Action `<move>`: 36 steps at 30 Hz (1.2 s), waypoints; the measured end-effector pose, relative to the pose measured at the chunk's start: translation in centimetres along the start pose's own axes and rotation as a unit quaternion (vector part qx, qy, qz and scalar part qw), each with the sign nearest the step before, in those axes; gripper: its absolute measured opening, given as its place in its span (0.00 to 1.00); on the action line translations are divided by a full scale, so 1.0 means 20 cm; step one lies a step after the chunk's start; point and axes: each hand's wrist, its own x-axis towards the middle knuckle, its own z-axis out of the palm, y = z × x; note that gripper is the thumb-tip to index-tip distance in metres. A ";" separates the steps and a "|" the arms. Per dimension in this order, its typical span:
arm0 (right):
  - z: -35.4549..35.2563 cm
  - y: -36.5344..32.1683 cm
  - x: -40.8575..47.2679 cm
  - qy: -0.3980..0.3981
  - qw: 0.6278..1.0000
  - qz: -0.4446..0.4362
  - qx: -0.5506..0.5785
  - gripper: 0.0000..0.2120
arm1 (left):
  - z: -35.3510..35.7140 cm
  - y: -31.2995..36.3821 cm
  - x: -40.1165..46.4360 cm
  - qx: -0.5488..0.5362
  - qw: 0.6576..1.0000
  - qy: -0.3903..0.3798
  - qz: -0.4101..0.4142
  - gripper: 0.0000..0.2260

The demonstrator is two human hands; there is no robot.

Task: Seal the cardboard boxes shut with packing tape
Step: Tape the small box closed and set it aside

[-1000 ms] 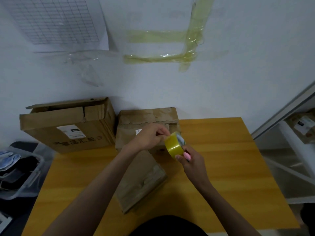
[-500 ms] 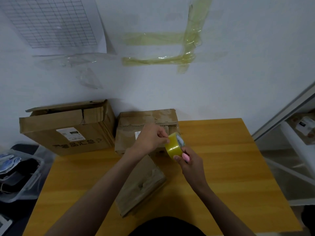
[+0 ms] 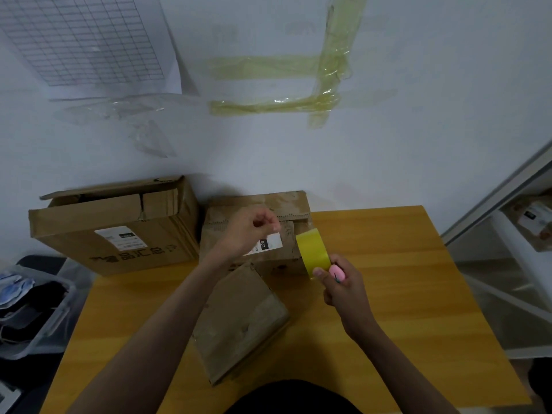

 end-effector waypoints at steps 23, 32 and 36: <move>0.02 -0.01 -0.04 -0.028 0.980 -0.120 -0.158 0.04 | -0.02 0.22 -0.05 0.045 0.974 -0.217 0.037 0.08; 0.02 -0.02 -0.05 -0.029 0.976 -0.139 -0.162 0.06 | 0.04 0.23 -0.04 0.107 0.982 -0.150 0.038 0.04; 0.03 -0.02 -0.07 -0.040 0.973 -0.150 -0.170 0.02 | 0.04 0.22 -0.02 0.124 0.985 -0.116 0.018 0.11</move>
